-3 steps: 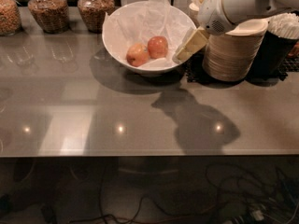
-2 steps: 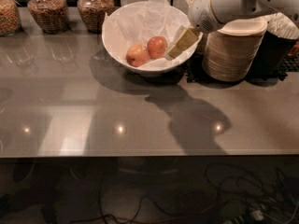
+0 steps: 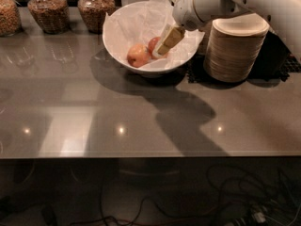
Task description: Pick apple from white bowl
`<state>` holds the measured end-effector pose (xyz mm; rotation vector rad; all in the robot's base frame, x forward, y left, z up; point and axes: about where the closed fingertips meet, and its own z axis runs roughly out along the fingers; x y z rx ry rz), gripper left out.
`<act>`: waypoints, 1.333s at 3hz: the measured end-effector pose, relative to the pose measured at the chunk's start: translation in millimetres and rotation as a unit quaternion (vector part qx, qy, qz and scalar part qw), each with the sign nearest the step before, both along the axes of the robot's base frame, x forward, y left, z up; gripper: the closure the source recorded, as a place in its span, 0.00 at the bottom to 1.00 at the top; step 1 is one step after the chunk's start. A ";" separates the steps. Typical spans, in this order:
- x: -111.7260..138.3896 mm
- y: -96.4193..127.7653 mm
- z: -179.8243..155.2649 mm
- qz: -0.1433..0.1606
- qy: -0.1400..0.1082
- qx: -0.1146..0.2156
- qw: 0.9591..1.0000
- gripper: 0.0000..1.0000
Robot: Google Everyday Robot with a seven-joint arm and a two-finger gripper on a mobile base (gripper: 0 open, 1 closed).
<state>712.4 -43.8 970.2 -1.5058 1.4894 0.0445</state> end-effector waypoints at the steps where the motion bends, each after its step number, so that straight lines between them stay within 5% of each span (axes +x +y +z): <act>1: 11.5 6.6 -12.8 0.004 -0.009 -0.023 1.000 0.19; 2: 20.0 6.1 -32.8 0.001 -0.007 -0.054 0.998 0.43; 4: 32.4 2.0 -72.9 -0.001 0.009 -0.116 0.993 0.40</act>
Offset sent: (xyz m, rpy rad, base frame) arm 0.0304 -0.0012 -0.0546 -0.1907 -0.0141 -0.0133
